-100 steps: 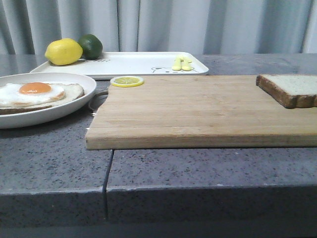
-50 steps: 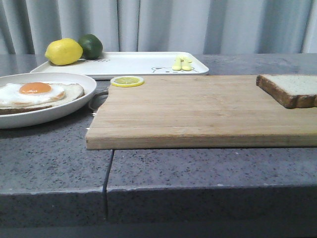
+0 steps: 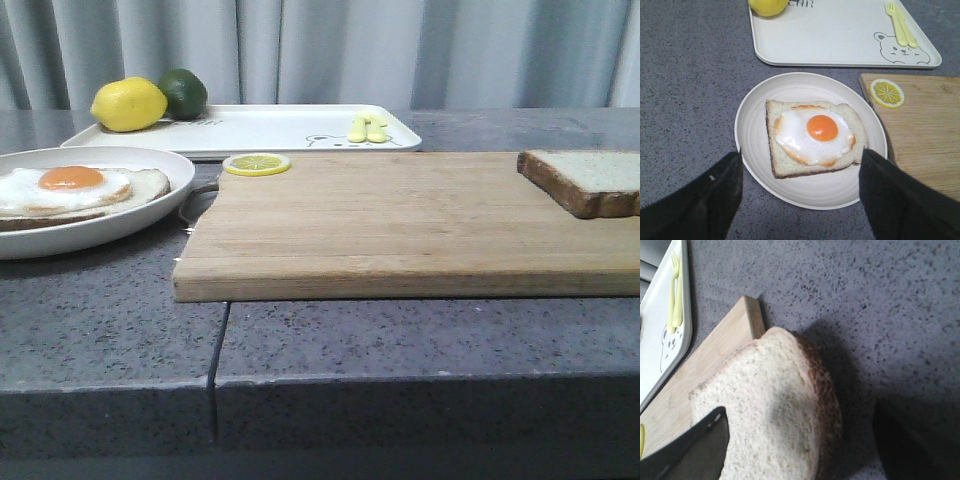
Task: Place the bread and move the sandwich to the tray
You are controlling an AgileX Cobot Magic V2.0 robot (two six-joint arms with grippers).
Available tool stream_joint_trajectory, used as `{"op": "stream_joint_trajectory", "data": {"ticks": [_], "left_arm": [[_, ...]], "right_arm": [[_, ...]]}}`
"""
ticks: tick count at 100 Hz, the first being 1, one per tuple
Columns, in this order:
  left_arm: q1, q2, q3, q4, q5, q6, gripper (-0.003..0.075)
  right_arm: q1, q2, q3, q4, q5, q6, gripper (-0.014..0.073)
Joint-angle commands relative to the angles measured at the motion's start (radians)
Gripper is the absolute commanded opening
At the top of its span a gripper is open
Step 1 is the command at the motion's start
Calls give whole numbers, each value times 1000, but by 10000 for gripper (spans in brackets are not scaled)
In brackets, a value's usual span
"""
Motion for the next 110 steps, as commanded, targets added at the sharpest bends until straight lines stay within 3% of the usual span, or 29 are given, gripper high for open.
{"op": "stream_joint_trajectory", "data": {"ticks": [1,58,72,96,99,110], "left_arm": [[1,4,-36,-26,-58,-3,462],[1,4,-36,-26,-58,-3,462],[1,4,-36,-26,-58,-3,462],[1,4,-36,-26,-58,-3,462],[1,4,-36,-26,-58,-3,462],[1,4,-36,-26,-58,-3,462]], "right_arm": [[12,3,-17,7,26,-14,594],[47,57,-17,7,55,-15,572],[47,60,-16,7,43,-15,380],[47,60,-16,8,30,-15,-93],[47,60,-16,9,30,-15,-125],[47,51,-18,17,41,-15,-109]]}}
